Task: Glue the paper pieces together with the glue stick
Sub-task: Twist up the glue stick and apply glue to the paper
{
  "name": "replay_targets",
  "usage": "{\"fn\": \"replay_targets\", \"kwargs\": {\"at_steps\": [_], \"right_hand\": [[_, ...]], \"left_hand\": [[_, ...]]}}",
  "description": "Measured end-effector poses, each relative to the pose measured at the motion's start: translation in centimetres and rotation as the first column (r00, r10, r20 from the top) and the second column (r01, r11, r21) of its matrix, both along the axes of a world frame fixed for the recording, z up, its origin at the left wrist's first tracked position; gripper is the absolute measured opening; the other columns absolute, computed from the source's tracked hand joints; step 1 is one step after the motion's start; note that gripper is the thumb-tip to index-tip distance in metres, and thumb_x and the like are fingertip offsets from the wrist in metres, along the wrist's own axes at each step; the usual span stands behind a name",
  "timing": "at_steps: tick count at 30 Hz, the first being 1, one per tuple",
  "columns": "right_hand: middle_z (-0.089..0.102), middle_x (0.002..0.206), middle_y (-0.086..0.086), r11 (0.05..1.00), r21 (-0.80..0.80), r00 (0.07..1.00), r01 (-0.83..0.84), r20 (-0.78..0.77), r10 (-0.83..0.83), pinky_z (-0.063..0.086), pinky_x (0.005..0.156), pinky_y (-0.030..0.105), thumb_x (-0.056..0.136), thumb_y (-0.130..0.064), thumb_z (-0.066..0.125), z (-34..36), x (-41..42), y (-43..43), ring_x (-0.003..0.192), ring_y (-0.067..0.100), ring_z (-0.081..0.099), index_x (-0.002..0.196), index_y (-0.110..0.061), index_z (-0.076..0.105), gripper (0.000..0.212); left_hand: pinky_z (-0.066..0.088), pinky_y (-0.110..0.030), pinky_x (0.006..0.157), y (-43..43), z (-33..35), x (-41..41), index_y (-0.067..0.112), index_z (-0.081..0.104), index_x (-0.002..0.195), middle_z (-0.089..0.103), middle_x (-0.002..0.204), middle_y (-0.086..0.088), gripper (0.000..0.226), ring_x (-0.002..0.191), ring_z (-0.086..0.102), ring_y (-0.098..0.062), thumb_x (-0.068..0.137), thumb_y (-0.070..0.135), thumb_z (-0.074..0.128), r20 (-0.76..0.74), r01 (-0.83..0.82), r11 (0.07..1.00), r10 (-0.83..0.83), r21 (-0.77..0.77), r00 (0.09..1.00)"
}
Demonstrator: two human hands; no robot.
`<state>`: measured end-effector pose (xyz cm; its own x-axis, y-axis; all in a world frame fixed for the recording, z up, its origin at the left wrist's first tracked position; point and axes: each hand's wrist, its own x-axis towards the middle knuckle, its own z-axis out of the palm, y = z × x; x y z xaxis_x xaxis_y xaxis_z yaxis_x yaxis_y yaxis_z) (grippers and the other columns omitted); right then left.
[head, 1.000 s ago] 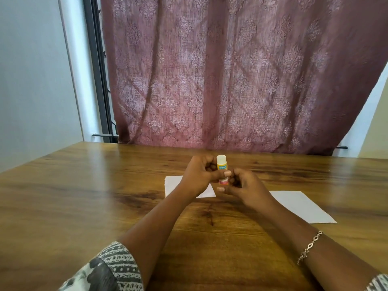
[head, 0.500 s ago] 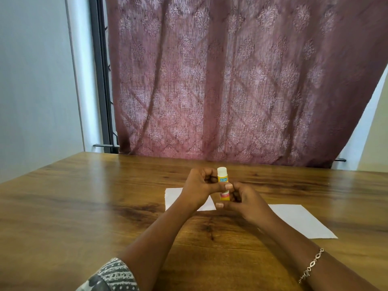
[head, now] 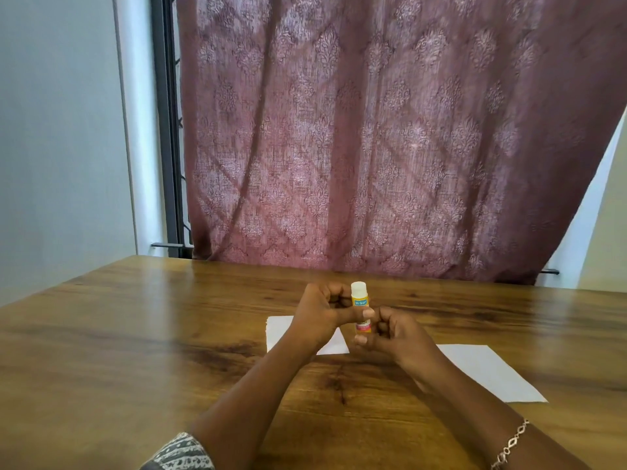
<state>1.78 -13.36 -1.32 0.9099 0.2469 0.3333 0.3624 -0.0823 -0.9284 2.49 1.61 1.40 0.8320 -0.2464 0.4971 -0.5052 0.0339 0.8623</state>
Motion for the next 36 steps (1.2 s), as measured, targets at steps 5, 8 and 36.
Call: {"fn": "replay_targets", "kwargs": {"at_steps": [5,8,36], "right_hand": [[0.072,0.076,0.003,0.993,0.012,0.992,-0.121,-0.043,0.122,0.052,0.072,0.029,0.085,-0.005,0.056,0.31,-0.62,-0.24,0.072,0.015,0.064,0.089,-0.005,0.066,0.011],[0.071,0.08,0.002,0.995,-0.022,0.995,-0.096,-0.024,0.096,0.052,0.083,0.042,0.074,-0.017,0.071,0.32,-0.58,0.02,0.078,0.018,0.063,0.09,-0.011,0.067,0.018],[0.07,0.076,0.001,0.981,-0.001,0.978,-0.194,-0.079,0.193,0.054,0.074,0.023,0.084,-0.002,0.059,0.36,-0.51,-0.21,0.081,0.015,0.066,0.091,-0.007,0.065,0.011]], "left_hand": [[0.052,-0.021,0.069,0.44,0.21,0.04,0.011,0.069,0.075,0.069,0.063,0.006,0.013,0.062,0.063,-0.005,0.073,-0.002,0.07,-0.02,0.035,0.999,-0.035,-0.01,0.999],[0.05,-0.018,0.062,0.44,0.26,-0.02,0.007,0.067,0.072,0.065,0.064,-0.002,0.012,0.058,0.059,-0.005,0.069,-0.002,0.073,-0.008,0.005,1.0,-0.005,-0.014,1.0],[0.048,-0.018,0.057,0.26,-0.18,0.28,0.012,0.066,0.068,0.066,0.058,0.007,0.019,0.054,0.058,-0.003,0.068,-0.006,0.073,-0.002,0.017,1.0,-0.017,0.009,1.0]]}}
